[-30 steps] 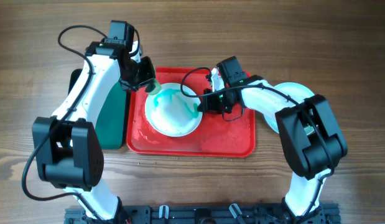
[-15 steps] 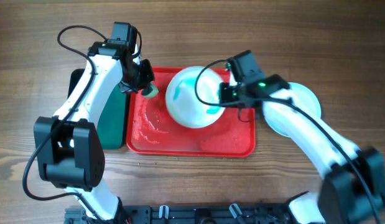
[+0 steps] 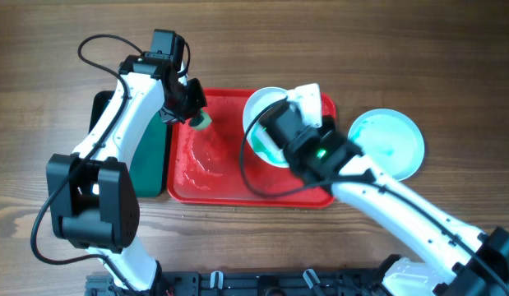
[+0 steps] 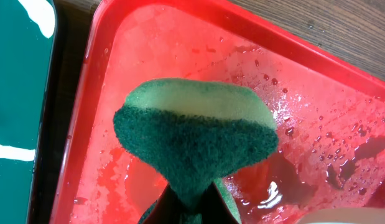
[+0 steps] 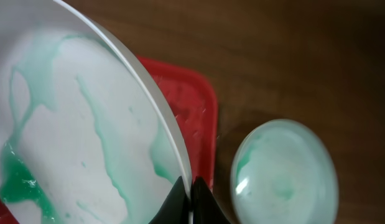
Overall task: Clean dirty plates on tray and stack at the side
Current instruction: 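Lift the sponge away with left gripper and raise the plate with right gripper, then carry the plate right and stack it on the plate pile, then lower the sponge into the green tray and open the left gripper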
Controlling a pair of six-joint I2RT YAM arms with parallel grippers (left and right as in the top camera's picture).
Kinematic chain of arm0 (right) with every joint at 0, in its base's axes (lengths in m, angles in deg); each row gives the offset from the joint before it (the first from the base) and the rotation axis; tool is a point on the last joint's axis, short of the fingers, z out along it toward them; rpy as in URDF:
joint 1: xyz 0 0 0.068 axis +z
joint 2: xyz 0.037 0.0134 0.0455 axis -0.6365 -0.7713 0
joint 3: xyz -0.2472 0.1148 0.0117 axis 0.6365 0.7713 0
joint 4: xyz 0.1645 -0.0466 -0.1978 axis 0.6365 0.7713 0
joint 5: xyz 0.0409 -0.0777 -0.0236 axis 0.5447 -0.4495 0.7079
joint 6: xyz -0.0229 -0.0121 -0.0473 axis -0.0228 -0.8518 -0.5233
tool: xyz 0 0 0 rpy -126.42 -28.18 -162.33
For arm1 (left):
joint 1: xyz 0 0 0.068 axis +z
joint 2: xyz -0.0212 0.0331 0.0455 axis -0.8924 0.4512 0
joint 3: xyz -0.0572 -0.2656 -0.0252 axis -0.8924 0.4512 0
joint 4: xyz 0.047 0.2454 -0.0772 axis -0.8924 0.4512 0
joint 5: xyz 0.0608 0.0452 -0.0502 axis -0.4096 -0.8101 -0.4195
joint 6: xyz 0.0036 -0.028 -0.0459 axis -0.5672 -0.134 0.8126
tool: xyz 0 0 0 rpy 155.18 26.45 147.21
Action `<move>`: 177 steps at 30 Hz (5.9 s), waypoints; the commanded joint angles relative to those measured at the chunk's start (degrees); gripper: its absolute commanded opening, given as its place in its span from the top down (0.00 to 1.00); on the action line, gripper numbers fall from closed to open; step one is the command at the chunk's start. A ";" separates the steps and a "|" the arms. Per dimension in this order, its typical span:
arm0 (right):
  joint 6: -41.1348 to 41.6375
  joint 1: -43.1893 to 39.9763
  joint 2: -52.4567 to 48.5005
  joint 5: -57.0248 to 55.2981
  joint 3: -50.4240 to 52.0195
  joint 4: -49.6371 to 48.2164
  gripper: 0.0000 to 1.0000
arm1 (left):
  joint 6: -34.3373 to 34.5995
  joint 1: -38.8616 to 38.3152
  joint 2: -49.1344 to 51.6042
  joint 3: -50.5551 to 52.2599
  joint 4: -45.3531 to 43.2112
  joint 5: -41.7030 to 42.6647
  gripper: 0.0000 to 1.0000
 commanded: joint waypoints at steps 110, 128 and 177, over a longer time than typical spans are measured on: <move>-12.46 -57.68 6.05 54.73 1.53 4.59 0.21 | -8.13 0.98 -5.49 -8.52 15.63 -20.39 0.96; -12.31 -37.27 5.55 52.50 1.44 -0.57 0.16 | -16.65 13.11 -5.05 11.37 -1.79 -27.06 0.96; -16.65 -37.27 31.36 46.23 -13.25 9.38 0.00 | -11.45 7.32 -24.81 1.92 6.05 -27.04 0.00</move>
